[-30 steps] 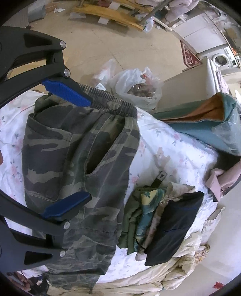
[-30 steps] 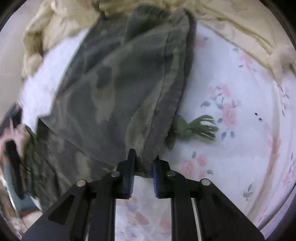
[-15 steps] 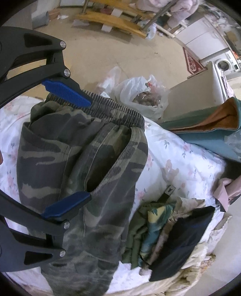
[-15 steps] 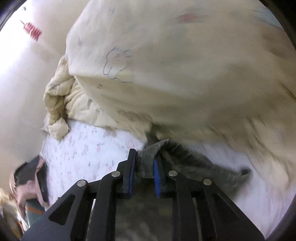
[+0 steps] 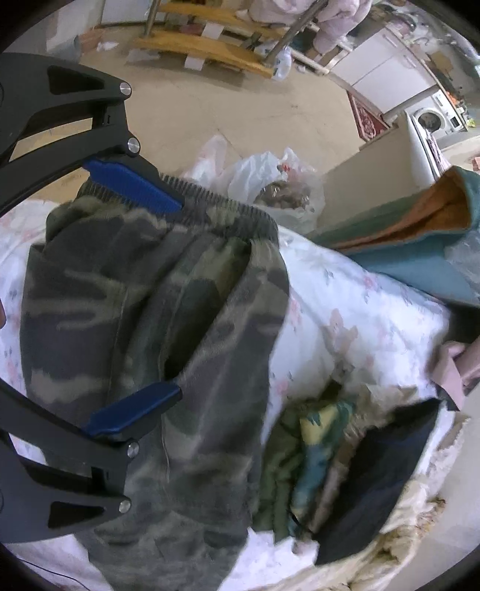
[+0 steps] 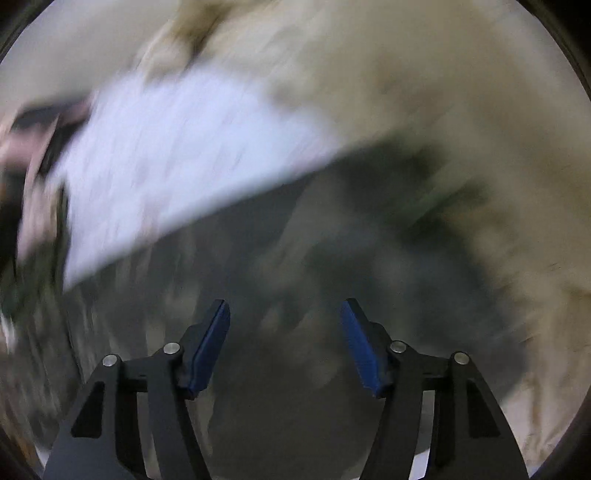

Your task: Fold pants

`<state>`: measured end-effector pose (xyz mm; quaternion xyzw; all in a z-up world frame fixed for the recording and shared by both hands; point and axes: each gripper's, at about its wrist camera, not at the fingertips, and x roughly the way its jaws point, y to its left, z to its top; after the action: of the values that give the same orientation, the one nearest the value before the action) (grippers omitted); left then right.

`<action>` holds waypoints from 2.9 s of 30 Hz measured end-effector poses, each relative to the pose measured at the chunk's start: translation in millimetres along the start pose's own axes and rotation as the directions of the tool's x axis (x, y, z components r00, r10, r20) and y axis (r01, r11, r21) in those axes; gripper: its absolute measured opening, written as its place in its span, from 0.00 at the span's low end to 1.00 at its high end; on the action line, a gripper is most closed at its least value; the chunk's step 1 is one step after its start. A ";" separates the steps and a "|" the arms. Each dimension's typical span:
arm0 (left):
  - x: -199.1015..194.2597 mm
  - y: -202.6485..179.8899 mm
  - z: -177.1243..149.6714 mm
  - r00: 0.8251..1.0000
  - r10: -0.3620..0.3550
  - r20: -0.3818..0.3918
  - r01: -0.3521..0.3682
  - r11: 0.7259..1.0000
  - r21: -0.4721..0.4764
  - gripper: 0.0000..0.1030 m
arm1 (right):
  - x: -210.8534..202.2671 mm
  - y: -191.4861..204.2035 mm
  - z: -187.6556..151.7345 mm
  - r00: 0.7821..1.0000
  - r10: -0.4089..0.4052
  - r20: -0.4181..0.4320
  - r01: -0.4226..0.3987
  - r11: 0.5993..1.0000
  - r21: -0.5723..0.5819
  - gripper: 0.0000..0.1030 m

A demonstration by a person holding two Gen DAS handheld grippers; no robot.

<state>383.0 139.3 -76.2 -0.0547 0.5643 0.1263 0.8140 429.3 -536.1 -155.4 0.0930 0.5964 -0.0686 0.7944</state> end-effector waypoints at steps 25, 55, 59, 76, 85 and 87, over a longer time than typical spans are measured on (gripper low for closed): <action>47.7 -7.9 -57.1 0.977 0.171 -0.124 -0.129 0.948 0.289 0.90 | -51.8 332.3 -125.1 0.884 0.446 -0.144 -0.468 0.823 -0.323 0.18; -33.9 45.9 -1.6 0.994 -0.059 0.088 0.046 0.988 0.146 0.84 | -47.3 402.1 -105.0 0.947 0.320 -0.003 -0.291 0.857 -0.425 0.21; -4.1 36.4 17.7 0.957 -0.289 0.031 0.289 0.957 0.023 0.60 | -13.6 433.4 -68.0 0.959 0.282 -0.018 -0.261 0.863 -0.433 0.21; 98.1 -13.6 21.9 0.996 -0.053 -0.066 0.066 0.975 0.210 0.38 | 40.9 457.5 -46.0 0.983 0.185 -0.004 -0.169 0.887 -0.431 0.17; 27.1 16.5 21.4 0.992 -0.122 0.013 0.120 0.989 0.090 0.45 | -70.4 372.3 -82.7 0.934 0.356 0.037 -0.309 0.855 -0.416 0.20; 7.4 30.7 14.4 0.991 -0.126 0.048 0.125 0.992 0.033 0.65 | -92.9 340.3 -99.8 0.930 0.363 0.055 -0.313 0.861 -0.401 0.20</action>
<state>390.2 173.2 -76.3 -0.0747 0.5408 0.0677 0.8351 385.0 -182.2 -70.9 0.0336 0.5199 0.1846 0.8334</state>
